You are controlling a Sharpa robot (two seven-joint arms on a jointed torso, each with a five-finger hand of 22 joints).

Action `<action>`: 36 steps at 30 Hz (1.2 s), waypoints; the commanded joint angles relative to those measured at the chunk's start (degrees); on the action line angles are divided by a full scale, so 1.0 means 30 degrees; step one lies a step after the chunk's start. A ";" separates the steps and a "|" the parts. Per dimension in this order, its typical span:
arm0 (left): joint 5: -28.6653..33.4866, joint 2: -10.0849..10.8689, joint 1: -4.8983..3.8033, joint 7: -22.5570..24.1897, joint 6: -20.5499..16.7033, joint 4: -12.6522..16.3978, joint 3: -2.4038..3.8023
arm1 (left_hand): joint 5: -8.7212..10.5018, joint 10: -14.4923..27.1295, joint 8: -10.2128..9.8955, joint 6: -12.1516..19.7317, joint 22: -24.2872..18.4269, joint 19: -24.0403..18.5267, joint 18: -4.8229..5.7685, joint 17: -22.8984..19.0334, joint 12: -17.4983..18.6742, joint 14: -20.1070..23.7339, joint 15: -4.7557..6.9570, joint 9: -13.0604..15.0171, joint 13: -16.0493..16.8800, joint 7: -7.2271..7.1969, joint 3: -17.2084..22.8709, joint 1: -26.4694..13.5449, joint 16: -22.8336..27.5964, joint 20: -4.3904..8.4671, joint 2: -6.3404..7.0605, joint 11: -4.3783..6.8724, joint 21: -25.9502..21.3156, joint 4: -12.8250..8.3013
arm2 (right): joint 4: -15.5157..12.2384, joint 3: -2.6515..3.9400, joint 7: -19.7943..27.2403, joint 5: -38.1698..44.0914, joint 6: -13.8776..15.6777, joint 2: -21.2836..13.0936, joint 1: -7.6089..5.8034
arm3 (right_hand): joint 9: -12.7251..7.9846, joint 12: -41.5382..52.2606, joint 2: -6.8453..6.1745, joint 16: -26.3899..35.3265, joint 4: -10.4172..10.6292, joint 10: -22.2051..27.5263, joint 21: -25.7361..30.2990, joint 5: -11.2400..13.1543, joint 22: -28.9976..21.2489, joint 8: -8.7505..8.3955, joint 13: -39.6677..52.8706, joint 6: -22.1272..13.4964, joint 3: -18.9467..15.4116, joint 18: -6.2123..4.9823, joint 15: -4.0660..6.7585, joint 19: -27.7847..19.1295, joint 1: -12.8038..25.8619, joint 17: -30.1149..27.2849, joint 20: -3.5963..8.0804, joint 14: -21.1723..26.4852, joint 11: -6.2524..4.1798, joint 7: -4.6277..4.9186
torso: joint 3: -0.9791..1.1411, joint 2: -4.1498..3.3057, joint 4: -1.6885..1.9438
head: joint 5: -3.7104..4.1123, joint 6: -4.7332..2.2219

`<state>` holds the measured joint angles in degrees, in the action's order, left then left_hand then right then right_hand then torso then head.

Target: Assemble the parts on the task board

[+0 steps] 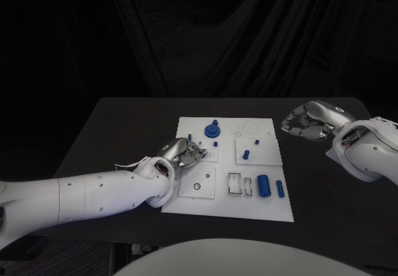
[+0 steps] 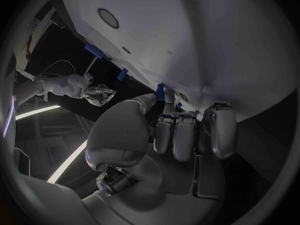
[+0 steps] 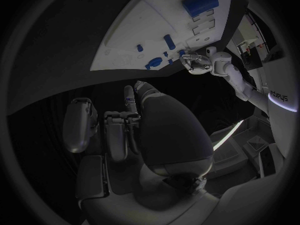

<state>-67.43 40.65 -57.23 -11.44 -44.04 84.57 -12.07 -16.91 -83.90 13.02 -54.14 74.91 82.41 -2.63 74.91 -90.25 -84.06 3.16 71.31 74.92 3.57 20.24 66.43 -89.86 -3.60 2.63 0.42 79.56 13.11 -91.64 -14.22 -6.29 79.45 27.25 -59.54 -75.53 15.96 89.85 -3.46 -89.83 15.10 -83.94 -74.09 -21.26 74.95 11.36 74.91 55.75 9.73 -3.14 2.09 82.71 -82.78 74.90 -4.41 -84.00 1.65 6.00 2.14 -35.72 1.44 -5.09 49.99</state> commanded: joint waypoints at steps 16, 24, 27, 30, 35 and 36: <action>0.0036 0.0041 0.0093 0.1726 -0.0676 0.0049 -0.0013 | -0.1434 -0.2033 0.1371 -0.0200 0.3703 0.0119 -0.0089 0.5030 0.0082 -0.1981 0.0211 0.1176 0.5027 -0.0468 0.0140 0.1226 -0.0048 0.0266 0.0029 0.0338 -0.0045 -0.0108 | 0.0031 0.0013 -0.0311 0.0046 0.0004 0.0022 0.0063 | -0.0026 -0.0059 -0.0035 -0.0056 -0.0018 -0.1899 0.0096 -0.0122 0.3386 -0.0085 0.4902 -0.0073 0.0082 -0.0182 -0.0083 -0.0136 -0.0136 0.5032 -0.0004 -0.1999 0.0061 0.0092 | 0.0006 -0.0003 0.0008 | -0.0025 0.0004; 0.0036 0.0021 0.0112 0.1755 -0.1340 0.0005 -0.0013 | -0.1470 -0.2033 0.1405 -0.0257 0.3714 0.0134 -0.0084 0.5030 0.0082 -0.1981 0.0228 0.1172 0.5027 -0.0490 0.0181 0.1271 -0.0048 0.0283 0.0035 0.0357 -0.0031 -0.0109 | 0.0045 0.0013 -0.0309 0.0046 0.0001 0.0040 0.0066 | -0.0032 -0.0048 -0.0050 -0.0056 -0.0030 -0.1911 0.0099 -0.0129 0.3385 -0.0092 0.4915 -0.0087 0.0088 -0.0183 -0.0081 -0.0136 -0.0156 0.5032 -0.0004 -0.1999 0.0058 0.0088 | 0.0015 -0.0007 0.0009 | -0.0005 0.0004; 0.0036 0.0001 0.0118 0.1686 -0.1549 -0.0025 -0.0013 | -0.1394 -0.2033 0.1407 -0.0263 0.3725 0.0151 -0.0078 0.5030 0.0082 -0.1981 0.0237 0.1163 0.5027 -0.0492 0.0202 0.1276 -0.0048 0.0293 0.0020 0.0361 -0.0010 -0.0082 | 0.0044 0.0013 -0.0310 0.0046 0.0000 0.0043 0.0067 | -0.0032 -0.0048 -0.0050 -0.0056 -0.0030 -0.1911 0.0099 -0.0129 0.3385 -0.0092 0.4915 -0.0087 0.0088 -0.0183 -0.0081 -0.0136 -0.0156 0.5032 -0.0004 -0.1999 0.0058 0.0088 | 0.0013 -0.0006 0.0010 | 0.0008 0.0004; 0.0036 -0.0020 0.0124 0.1639 -0.1763 -0.0057 -0.0013 | -0.1378 -0.2033 0.1403 -0.0259 0.3737 0.0172 -0.0070 0.5030 0.0082 -0.1981 0.0242 0.1155 0.5027 -0.0503 0.0227 0.1309 -0.0048 0.0299 0.0018 0.0367 0.0017 -0.0091 | 0.0041 0.0013 -0.0313 0.0046 -0.0001 0.0041 0.0068 | -0.0032 -0.0048 -0.0050 -0.0056 -0.0030 -0.1911 0.0099 -0.0129 0.3385 -0.0092 0.4915 -0.0087 0.0088 -0.0183 -0.0081 -0.0136 -0.0156 0.5032 -0.0004 -0.1999 0.0058 0.0088 | 0.0016 0.0001 0.0010 | -0.0003 0.0004; 0.0036 -0.0059 0.0136 0.1651 -0.1871 -0.0147 -0.0014 | -0.1429 -0.2033 0.1487 -0.0335 0.3761 0.0207 -0.0060 0.5030 0.0082 -0.1981 0.0281 0.1178 0.5027 -0.0551 0.0341 0.1523 -0.0048 0.0338 0.0119 0.0405 0.0046 -0.0202 | 0.0031 0.0013 -0.0347 0.0046 -0.0045 0.0040 0.0069 | -0.0041 -0.0056 -0.0088 -0.0056 -0.0078 -0.1902 0.0126 -0.0142 0.3378 -0.0099 0.4905 -0.0100 0.0112 -0.0189 -0.0075 -0.0145 -0.0228 0.5032 -0.0002 -0.1999 0.0049 0.0081 | 0.0016 -0.0005 0.0011 | -0.0016 0.0004; 0.0036 -0.0076 0.0141 0.1649 -0.1891 -0.0186 -0.0014 | -0.1436 -0.2033 0.1504 -0.0347 0.3757 0.0200 -0.0063 0.5030 0.0082 -0.1981 0.0284 0.1189 0.5027 -0.0556 0.0349 0.1542 -0.0048 0.0342 0.0134 0.0409 0.0034 -0.0214 | 0.0029 0.0013 -0.0354 0.0046 -0.0054 0.0041 0.0069 | -0.0045 -0.0055 -0.0126 -0.0056 -0.0127 -0.1903 0.0131 -0.0146 0.3377 -0.0097 0.4907 -0.0100 0.0129 -0.0190 -0.0072 -0.0145 -0.0295 0.5032 0.0000 -0.1999 0.0044 0.0078 | 0.0014 -0.0003 0.0008 | -0.0026 0.0004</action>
<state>-67.39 40.58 -56.92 -7.52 -47.99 84.01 -12.15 -21.16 -83.94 17.39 -54.83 74.90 83.05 -2.62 74.90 -90.25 -84.05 3.59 74.75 74.92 2.37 20.83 70.42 -89.86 -2.97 3.28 1.22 79.56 12.64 -91.49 -14.22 -6.38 79.44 27.22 -59.41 -75.47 15.92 89.85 -3.86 -89.83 14.84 -83.94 -74.09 -21.52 74.92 11.36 74.91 55.75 9.98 -3.13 2.09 82.72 -83.18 74.90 -4.41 -84.00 1.65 6.00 2.18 -35.73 1.47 -5.13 49.99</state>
